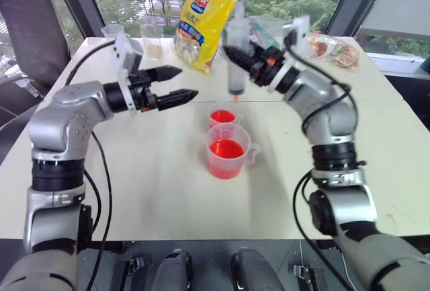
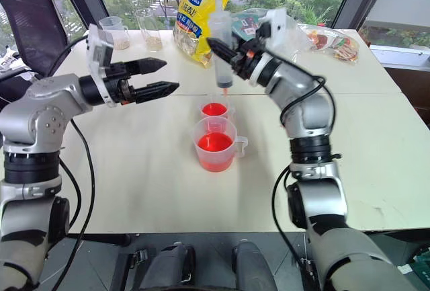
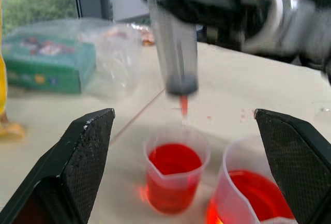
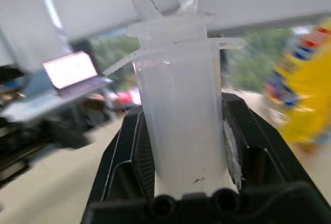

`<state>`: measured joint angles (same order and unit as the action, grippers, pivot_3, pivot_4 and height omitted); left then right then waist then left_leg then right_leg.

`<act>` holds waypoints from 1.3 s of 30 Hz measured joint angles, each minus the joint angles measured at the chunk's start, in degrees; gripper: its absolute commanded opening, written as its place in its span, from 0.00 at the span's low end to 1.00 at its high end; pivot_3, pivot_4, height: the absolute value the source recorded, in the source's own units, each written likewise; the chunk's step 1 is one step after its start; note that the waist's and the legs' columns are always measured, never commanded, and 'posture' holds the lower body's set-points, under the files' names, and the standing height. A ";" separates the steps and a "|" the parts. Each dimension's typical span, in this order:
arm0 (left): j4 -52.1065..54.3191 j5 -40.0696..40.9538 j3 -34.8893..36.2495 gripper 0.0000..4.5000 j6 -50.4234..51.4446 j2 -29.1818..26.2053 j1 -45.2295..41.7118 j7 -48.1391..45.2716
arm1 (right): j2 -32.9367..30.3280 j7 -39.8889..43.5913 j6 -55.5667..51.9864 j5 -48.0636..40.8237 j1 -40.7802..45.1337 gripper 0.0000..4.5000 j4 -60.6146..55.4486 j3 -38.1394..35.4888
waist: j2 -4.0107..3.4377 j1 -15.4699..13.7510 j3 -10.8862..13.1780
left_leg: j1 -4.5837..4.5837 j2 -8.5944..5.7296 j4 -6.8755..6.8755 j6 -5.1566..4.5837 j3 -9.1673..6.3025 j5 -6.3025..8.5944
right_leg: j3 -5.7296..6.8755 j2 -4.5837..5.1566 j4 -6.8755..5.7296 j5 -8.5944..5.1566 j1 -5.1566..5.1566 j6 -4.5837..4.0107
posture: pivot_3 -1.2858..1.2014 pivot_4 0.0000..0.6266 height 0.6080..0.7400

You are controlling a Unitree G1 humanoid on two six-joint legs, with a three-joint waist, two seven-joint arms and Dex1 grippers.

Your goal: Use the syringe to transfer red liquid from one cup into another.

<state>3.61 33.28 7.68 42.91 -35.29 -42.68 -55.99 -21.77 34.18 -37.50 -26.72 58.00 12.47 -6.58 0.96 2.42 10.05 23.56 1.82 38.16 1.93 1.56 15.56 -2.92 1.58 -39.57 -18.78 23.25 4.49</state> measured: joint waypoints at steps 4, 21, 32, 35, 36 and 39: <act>3.77 1.26 0.12 0.99 0.55 -0.62 4.05 1.38 | -9.67 -4.10 -20.32 0.52 1.52 0.31 -0.54 0.53 | 0.00 -0.07 0.00 | 0.00 0.00 -0.04 -0.03 0.01 0.02 | -0.01 0.01 0.09 0.00 -0.01 -0.01 | 0.52 0.24 1.00; 10.16 3.00 -1.24 1.00 0.66 0.02 8.96 5.55 | -18.43 -3.36 -34.13 8.76 -6.68 0.54 7.62 12.46 | 0.02 0.05 -0.01 | 0.02 0.00 -0.04 -0.08 0.06 0.05 | -0.06 -0.08 0.16 0.00 -0.03 -0.01 | 0.52 0.24 1.00; 12.47 4.96 -1.22 1.00 2.57 -1.33 11.04 6.59 | -20.67 1.82 -33.13 9.39 -9.04 0.99 3.12 12.64 | 0.01 -0.04 0.00 | 0.03 -0.01 -0.04 -0.10 0.06 0.06 | -0.06 -0.07 0.20 0.00 -0.03 0.00 | 0.52 0.24 1.00; 13.21 5.71 -0.83 1.00 3.25 -2.87 11.81 6.63 | -24.33 6.29 -32.17 6.93 -10.03 0.99 -4.97 11.96 | 0.01 -0.06 0.00 | 0.03 -0.01 -0.05 -0.11 0.04 0.07 | -0.05 -0.08 0.24 -0.01 -0.03 0.00 | 0.52 0.24 1.00; 13.56 6.06 -0.39 1.00 3.47 -3.13 12.14 6.64 | -25.29 8.12 -31.90 5.53 -10.28 0.99 -7.82 11.20 | 0.01 -0.02 0.00 | 0.03 -0.01 -0.06 -0.12 0.04 0.07 | -0.05 -0.08 0.25 -0.01 -0.04 0.00 | 0.52 0.24 1.00; 15.36 7.51 0.37 1.00 4.62 -4.54 13.18 6.80 | -29.08 14.83 -31.38 -0.63 -12.17 0.99 -18.20 6.92 | 0.01 -0.05 0.00 | 0.03 0.00 -0.07 -0.13 0.00 0.08 | -0.02 -0.08 0.29 -0.01 -0.08 0.00 | 0.52 0.24 1.00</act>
<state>18.97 40.79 8.05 47.52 -39.83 -29.50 -49.19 -50.85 49.01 -68.88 -27.35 45.82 -5.73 0.34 0.97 2.38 10.05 23.59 1.82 38.09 1.80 1.56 15.64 -2.94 1.50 -39.28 -18.79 23.18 4.49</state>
